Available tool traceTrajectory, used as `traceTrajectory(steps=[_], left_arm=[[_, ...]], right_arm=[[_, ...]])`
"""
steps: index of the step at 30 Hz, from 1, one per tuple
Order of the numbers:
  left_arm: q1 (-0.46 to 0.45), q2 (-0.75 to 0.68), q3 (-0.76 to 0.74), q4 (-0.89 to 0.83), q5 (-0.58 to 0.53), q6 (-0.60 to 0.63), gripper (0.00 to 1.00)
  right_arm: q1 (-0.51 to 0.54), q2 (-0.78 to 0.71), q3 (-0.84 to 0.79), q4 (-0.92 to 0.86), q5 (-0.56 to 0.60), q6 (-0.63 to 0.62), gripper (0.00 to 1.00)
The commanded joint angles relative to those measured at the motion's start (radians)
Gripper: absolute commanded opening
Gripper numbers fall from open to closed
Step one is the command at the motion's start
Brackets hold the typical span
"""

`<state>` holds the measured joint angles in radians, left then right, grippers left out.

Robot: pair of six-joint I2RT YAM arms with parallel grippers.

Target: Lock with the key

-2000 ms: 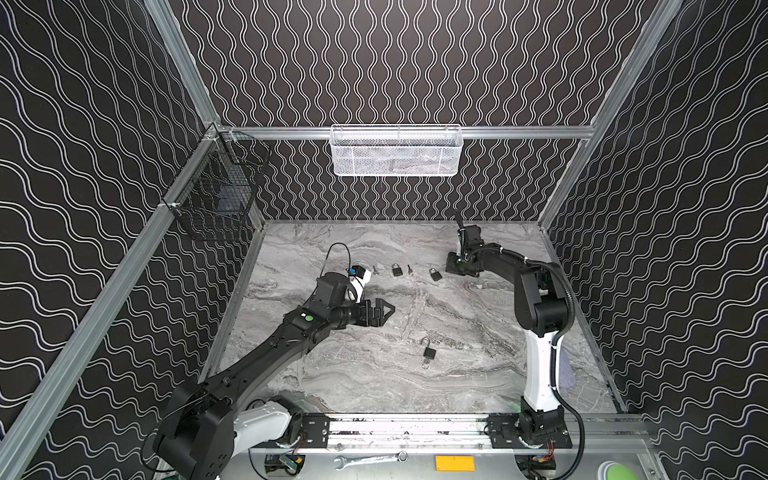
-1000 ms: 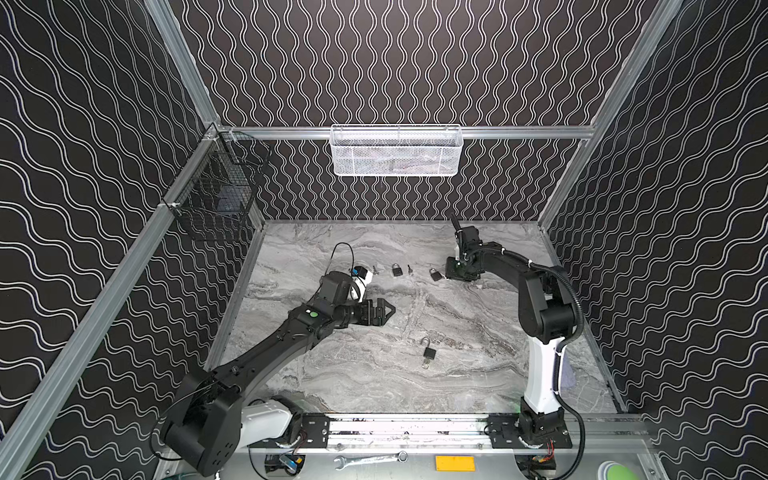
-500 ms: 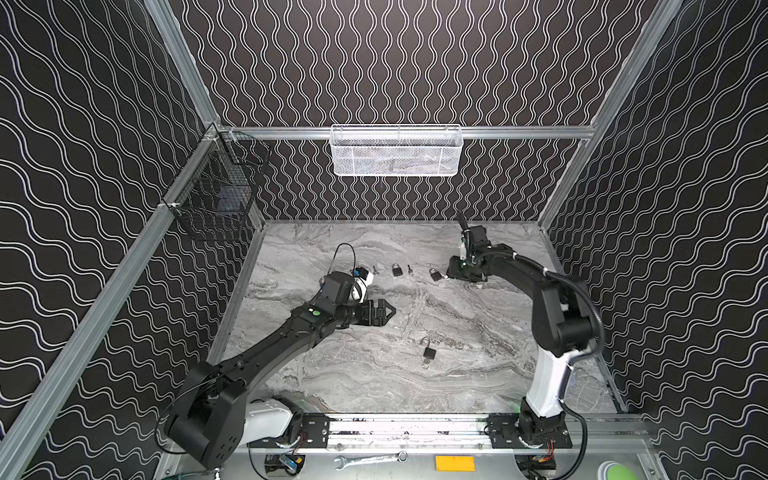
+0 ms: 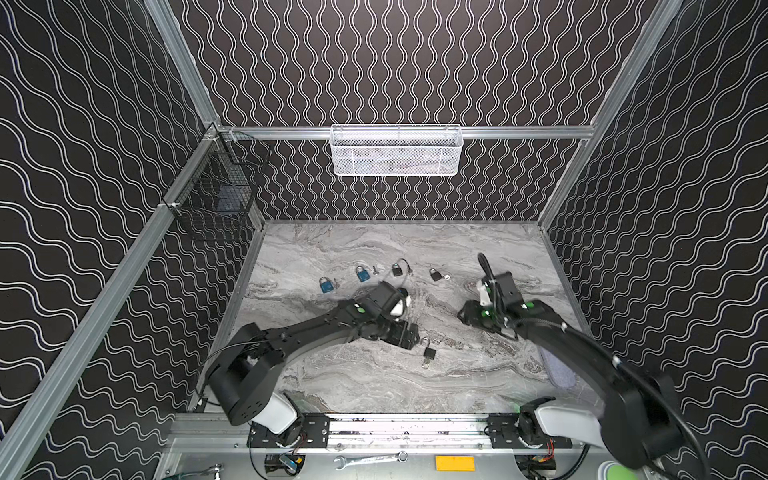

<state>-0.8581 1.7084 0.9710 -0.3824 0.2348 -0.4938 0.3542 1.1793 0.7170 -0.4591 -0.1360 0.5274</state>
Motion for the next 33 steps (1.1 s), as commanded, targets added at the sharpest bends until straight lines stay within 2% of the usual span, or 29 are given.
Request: traceTrajectory(steps=[1,7,11,21,33], left_arm=[[-0.053,0.037,0.035,-0.04,-0.066,-0.048,0.9],[-0.161,0.176,0.171,-0.129,-0.148,-0.072,0.82],[-0.191,0.269,0.249,-0.164,-0.169,-0.086,0.79],[-0.2,0.385,0.347,-0.2,-0.206,-0.104,0.78],[-0.219,0.478,0.436,-0.236,-0.228,-0.118,0.69]], right_arm=[[0.005,-0.105,-0.065,-0.01,0.003,0.095,0.55],[0.006,-0.238,-0.167,-0.024,-0.01,0.132,0.55],[0.005,-0.309,-0.208,-0.026,-0.025,0.146,0.54],[0.005,-0.409,-0.256,-0.033,-0.049,0.168,0.54],[0.004,-0.486,-0.256,-0.062,-0.033,0.178,0.54]])
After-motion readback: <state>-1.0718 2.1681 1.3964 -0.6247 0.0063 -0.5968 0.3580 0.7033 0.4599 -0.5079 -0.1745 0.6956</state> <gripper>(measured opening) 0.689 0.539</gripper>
